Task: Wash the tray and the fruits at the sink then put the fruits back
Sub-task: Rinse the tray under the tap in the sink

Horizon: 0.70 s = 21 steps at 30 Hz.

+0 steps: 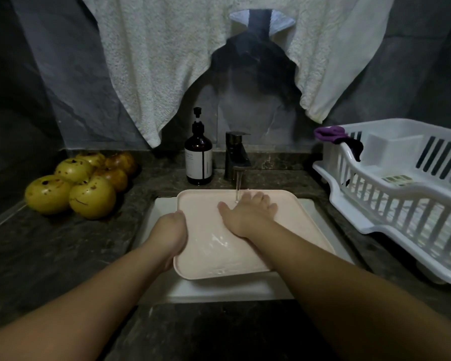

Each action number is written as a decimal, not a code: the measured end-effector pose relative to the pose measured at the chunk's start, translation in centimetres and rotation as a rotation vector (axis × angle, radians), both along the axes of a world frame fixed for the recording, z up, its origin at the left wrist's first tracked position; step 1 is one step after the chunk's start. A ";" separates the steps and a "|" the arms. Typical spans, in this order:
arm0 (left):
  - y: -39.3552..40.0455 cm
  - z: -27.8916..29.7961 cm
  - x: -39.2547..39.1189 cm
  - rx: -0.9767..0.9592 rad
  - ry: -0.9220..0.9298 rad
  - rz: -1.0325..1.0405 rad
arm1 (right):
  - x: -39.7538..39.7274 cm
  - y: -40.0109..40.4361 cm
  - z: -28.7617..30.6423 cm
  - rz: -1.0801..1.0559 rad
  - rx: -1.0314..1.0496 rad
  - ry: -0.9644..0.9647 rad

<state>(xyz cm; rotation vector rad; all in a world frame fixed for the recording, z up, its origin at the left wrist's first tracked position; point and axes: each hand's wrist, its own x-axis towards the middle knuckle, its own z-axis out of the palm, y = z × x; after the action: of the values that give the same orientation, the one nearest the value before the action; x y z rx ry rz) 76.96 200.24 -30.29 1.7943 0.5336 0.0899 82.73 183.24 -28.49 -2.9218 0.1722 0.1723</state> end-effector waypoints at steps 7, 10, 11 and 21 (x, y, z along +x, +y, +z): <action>0.2 0.2 -0.2 0.027 0.011 -0.084 | -4.4 6.3 -1.3 0.503 0.003 -0.102; 0.6 0.5 -0.3 0.028 0.014 -0.079 | -4.7 2.8 -1.5 0.689 0.052 -0.112; 0.7 0.6 -0.3 0.045 0.025 -0.076 | -4.5 1.1 -1.4 0.734 0.094 -0.118; 1.1 0.1 -0.2 0.273 -0.058 -0.120 | 2.9 -2.1 0.0 -0.244 1.565 0.095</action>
<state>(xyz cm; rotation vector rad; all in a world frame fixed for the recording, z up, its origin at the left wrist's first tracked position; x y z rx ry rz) 76.74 201.30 -30.24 2.0797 0.3846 0.1368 85.68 181.11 -28.46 -1.3273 0.2450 0.2443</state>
